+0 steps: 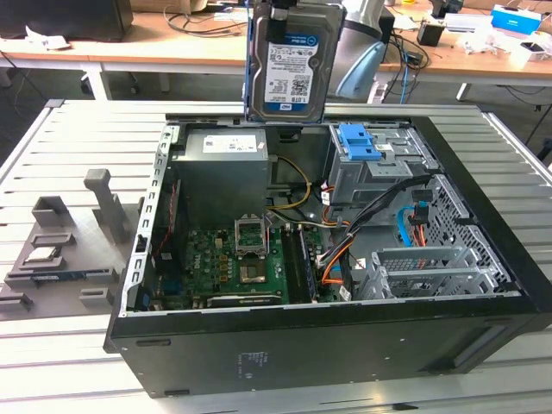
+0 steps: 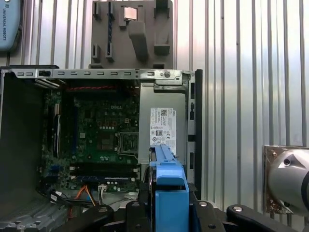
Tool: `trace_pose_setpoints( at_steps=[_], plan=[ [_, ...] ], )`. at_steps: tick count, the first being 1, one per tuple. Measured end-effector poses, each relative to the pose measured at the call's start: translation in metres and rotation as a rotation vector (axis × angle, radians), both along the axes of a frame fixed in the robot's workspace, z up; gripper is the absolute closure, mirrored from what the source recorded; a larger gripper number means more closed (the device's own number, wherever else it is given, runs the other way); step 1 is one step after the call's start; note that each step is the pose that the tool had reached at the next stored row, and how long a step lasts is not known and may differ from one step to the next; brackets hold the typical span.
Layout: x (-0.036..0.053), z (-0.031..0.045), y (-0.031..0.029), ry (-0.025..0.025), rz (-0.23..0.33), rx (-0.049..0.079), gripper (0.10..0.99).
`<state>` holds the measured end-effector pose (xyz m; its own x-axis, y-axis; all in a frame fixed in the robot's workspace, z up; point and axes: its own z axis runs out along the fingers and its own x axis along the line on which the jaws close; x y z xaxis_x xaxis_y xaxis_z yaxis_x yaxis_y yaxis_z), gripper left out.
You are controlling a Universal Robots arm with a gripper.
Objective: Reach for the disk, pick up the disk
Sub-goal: 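Pick up the disk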
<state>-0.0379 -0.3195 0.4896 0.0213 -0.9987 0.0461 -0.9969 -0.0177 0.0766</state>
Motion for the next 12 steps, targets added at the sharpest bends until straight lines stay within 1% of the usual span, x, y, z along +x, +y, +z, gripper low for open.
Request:
trace_pose_setpoints(
  at_steps=[4,8,10,11,12],
  plan=[
    [0.0152,-0.0001,0.0000,0.0003,0.000,0.000,0.722],
    [0.0163,-0.0001,-0.0001,0.0003,0.000,0.001,0.722],
    [0.0163,-0.0001,-0.0029,0.0005,0.000,0.018,0.722],
    [0.0162,-0.0001,-0.0048,0.0004,0.000,0.024,0.722],
    [0.0163,-0.0001,-0.0085,0.0004,0.000,0.029,0.722]
  ],
)
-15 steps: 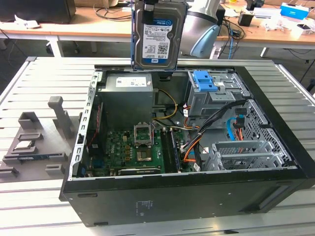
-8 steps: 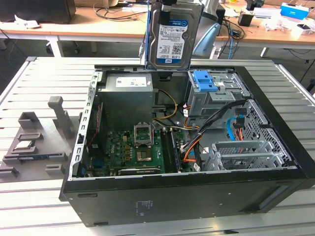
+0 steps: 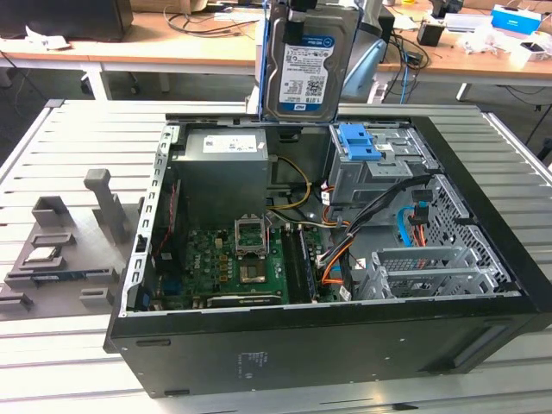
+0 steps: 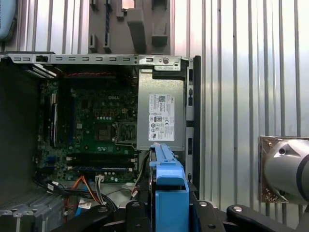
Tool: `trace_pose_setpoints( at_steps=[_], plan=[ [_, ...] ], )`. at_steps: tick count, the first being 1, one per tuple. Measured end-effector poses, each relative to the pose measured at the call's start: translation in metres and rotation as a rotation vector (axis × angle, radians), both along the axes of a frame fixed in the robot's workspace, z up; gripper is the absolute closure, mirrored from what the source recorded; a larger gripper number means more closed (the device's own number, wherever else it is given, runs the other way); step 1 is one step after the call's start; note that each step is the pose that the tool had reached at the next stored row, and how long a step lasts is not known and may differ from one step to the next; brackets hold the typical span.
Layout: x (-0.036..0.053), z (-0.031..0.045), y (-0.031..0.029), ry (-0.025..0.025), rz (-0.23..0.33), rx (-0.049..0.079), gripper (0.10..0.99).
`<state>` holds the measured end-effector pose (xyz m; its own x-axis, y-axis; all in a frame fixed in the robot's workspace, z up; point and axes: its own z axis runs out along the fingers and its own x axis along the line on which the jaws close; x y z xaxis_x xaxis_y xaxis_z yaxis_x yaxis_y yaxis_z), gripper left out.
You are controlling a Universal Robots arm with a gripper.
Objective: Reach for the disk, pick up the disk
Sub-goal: 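Pick up the disk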
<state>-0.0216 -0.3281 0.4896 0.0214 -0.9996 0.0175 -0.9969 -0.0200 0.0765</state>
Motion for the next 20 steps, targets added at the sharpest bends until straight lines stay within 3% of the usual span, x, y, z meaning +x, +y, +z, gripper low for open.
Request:
trace_pose_setpoints(
  at_steps=[7,15,20],
  plan=[
    [0.0000,-0.0001,-0.0219,-0.0001,0.000,0.029,0.722],
    [0.0000,-0.0003,-0.0334,0.0000,0.000,0.029,0.722],
    [0.0000,-0.0010,-0.0483,0.0000,0.000,0.029,0.722]
  ],
)
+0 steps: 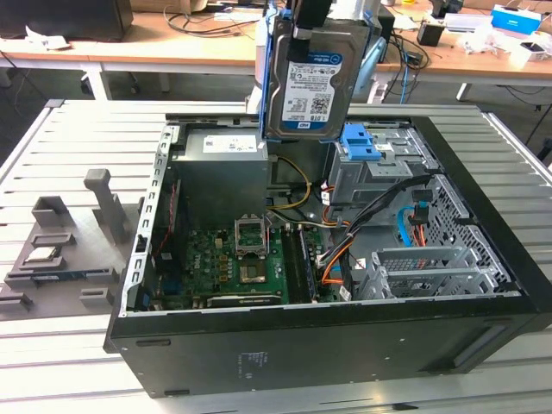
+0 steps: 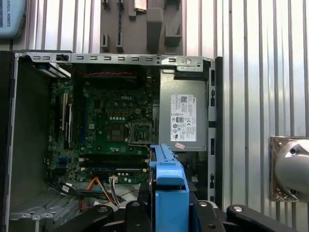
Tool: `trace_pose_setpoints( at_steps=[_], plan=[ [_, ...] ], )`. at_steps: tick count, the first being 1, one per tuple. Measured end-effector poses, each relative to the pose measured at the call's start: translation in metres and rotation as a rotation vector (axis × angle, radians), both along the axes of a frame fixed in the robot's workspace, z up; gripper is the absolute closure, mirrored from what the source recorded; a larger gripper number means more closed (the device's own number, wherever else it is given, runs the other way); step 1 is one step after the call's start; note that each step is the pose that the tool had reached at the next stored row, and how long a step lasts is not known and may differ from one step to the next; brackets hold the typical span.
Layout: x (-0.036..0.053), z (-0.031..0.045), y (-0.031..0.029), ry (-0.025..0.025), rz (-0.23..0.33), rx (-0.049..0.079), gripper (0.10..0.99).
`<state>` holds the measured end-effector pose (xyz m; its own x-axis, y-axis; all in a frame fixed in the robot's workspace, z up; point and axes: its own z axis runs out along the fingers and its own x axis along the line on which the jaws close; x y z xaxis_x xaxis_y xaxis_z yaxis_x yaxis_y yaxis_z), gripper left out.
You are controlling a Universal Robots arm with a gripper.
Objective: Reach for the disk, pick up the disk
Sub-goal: 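Pick up the disk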
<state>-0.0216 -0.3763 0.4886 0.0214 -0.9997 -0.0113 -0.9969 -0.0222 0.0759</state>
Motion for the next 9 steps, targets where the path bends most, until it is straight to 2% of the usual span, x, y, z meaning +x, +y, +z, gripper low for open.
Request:
trace_pose_setpoints(
  at_steps=[2,9],
  plan=[
    [0.0000,-0.0004,-0.0077,0.0000,0.000,0.000,0.722],
    [0.0000,-0.0014,-0.0251,0.0000,0.000,0.000,0.722]
  ],
)
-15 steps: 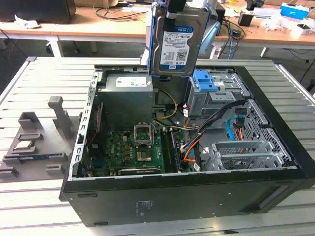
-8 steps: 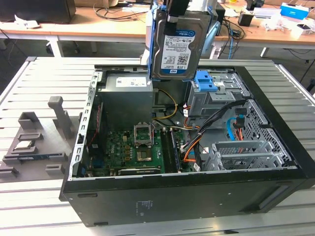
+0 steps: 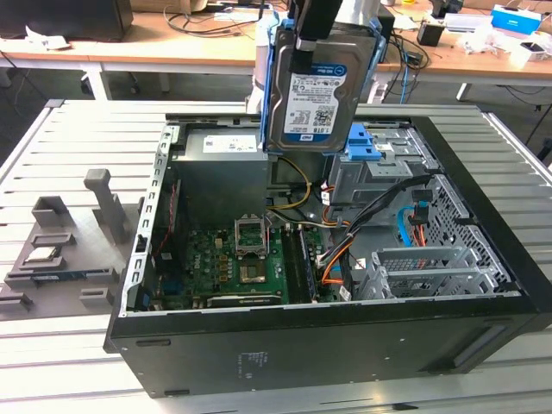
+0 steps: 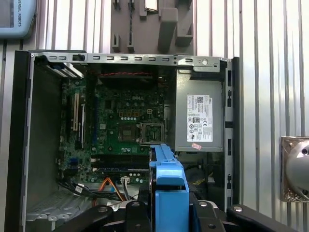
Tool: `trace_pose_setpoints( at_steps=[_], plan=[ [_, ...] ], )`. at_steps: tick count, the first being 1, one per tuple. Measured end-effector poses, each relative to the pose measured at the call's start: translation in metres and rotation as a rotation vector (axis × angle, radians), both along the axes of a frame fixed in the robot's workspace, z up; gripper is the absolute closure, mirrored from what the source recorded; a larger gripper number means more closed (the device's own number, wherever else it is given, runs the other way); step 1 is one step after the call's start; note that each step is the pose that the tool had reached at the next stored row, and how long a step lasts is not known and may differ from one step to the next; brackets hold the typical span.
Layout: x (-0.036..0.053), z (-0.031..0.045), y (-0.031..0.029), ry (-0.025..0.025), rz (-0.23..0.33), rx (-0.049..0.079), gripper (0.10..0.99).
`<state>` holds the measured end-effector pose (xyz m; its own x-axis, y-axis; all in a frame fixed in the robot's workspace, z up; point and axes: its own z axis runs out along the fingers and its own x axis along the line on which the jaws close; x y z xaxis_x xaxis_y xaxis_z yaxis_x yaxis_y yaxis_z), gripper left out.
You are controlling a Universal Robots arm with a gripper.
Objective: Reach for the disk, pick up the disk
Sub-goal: 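Pick up the disk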
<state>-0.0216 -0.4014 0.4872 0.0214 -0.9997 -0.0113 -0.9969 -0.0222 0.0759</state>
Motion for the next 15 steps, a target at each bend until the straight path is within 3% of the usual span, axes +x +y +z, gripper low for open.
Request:
trace_pose_setpoints(
  at_steps=[10,15],
  plan=[
    [0.0000,-0.0010,-0.0246,0.0000,0.000,0.000,0.722],
    [0.0000,-0.0014,-0.0322,0.0000,0.000,0.000,0.722]
  ],
)
